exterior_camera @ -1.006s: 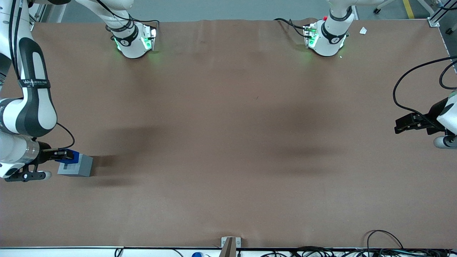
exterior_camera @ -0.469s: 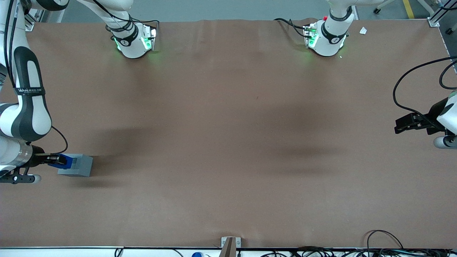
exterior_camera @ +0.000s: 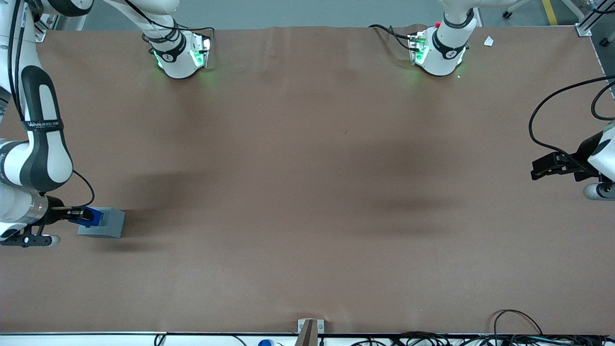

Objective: Insert blue part into gray base with right arm
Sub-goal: 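Lower the blue block into the gray base's square opening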

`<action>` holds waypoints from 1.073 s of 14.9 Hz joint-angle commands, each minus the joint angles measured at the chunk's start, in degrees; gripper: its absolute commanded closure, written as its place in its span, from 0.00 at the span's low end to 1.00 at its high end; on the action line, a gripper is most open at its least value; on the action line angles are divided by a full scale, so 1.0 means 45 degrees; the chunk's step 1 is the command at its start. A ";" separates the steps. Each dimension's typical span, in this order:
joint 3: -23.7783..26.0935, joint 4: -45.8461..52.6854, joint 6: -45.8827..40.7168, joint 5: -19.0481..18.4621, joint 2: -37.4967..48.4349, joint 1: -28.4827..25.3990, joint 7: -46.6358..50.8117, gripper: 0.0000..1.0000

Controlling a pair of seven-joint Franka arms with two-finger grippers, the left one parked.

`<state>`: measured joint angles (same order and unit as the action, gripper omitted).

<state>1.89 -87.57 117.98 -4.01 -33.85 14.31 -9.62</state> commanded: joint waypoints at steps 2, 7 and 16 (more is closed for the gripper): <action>0.0205 -0.0189 0.0169 -0.0203 -0.0093 0.0179 0.0243 1.00; 0.0205 -0.0150 0.0189 -0.0184 -0.0230 0.0199 0.0243 1.00; 0.0205 -0.0091 0.0501 -0.0105 -0.0328 0.0394 0.0379 1.00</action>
<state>1.79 -87.91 119.52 -3.98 -35.02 15.05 -9.18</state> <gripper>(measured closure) 0.489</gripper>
